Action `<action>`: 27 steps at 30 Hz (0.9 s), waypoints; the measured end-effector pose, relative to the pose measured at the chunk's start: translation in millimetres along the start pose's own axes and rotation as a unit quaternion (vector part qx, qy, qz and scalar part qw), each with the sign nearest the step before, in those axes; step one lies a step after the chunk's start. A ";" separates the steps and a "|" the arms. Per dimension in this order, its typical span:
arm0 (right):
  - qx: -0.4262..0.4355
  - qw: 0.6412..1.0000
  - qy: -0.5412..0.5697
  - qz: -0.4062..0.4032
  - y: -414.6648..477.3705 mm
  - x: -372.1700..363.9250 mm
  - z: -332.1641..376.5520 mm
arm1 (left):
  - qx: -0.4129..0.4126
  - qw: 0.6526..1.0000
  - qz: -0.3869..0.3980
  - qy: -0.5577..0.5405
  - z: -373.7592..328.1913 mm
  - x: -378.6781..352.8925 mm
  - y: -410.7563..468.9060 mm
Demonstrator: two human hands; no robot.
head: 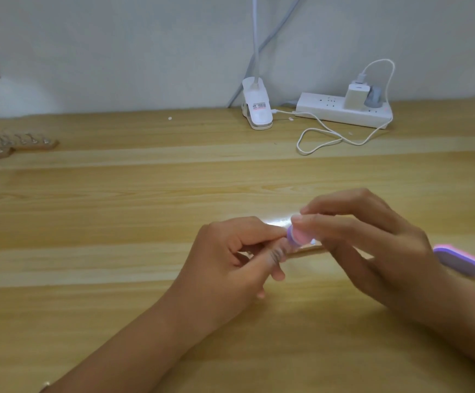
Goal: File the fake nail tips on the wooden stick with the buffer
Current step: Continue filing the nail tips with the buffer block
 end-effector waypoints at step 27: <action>0.032 0.998 0.053 0.024 -0.2 2.5 9.6 | -0.013 1.000 -0.002 -0.004 0.9 -0.8 -0.1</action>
Point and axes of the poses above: each hand's wrist, its own y-axis towards the middle knuckle, its own x-axis out of the back of the hand, z = x × y, the point moved 2 cm from there along y, towards the middle knuckle, and after that the axes turned 7 degrees about -z, right-handed, at the moved point
